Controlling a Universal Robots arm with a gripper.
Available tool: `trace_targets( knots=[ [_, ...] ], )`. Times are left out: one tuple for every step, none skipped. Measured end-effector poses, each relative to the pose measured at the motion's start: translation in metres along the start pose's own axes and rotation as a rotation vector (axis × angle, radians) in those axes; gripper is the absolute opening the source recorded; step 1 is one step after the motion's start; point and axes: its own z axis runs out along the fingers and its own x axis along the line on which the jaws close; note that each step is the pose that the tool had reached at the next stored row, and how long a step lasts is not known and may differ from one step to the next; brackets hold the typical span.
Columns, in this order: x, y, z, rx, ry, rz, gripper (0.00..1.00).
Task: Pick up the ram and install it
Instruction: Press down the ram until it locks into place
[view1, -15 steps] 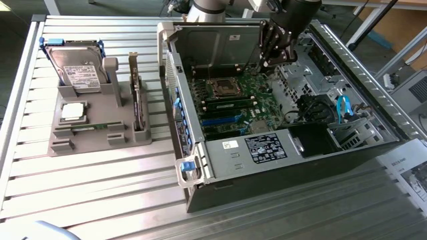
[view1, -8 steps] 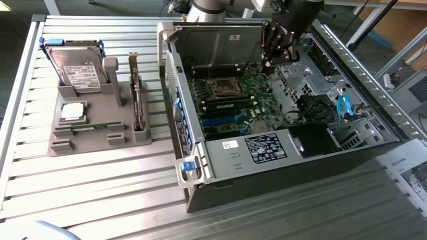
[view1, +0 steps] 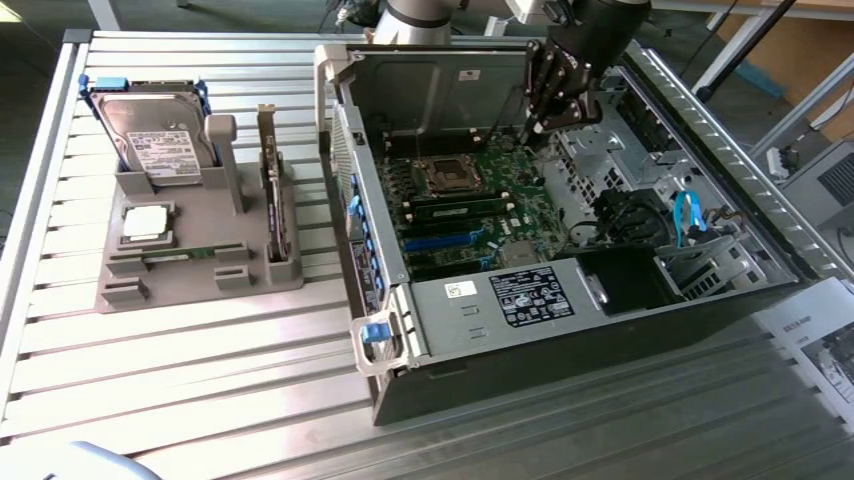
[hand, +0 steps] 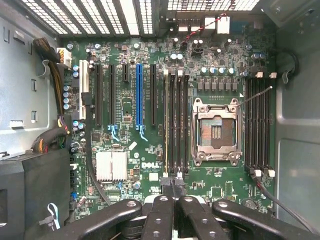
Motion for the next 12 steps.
trace_targets(
  knots=[
    [0.0000,0.0000,0.0000,0.0000,0.0001,0.000,0.10],
    [0.0000,0.0000,0.0000,0.0000,0.0000,0.000,0.10],
    [0.0000,0.0000,0.0000,0.0000,0.0000,0.000,0.10],
    [0.0000,0.0000,0.0000,0.0000,0.0000,0.000,0.10],
    [0.0000,0.0000,0.0000,0.0000,0.0000,0.000,0.10],
    [0.0000,0.0000,0.0000,0.0000,0.0000,0.000,0.10],
    [0.0000,0.0000,0.0000,0.0000,0.0000,0.000,0.10],
    [0.0000,0.0000,0.0000,0.0000,0.0000,0.000,0.10],
    [0.0000,0.0000,0.0003,0.0000,-0.0001,0.000,0.10],
    [0.0001,0.0000,0.0011,0.0001,-0.0004,0.000,0.10],
    [0.0001,-0.0001,0.0022,0.0000,-0.0005,0.000,0.10],
    [0.0000,-0.0001,0.0034,0.0000,-0.0004,0.000,0.10]
  ],
)
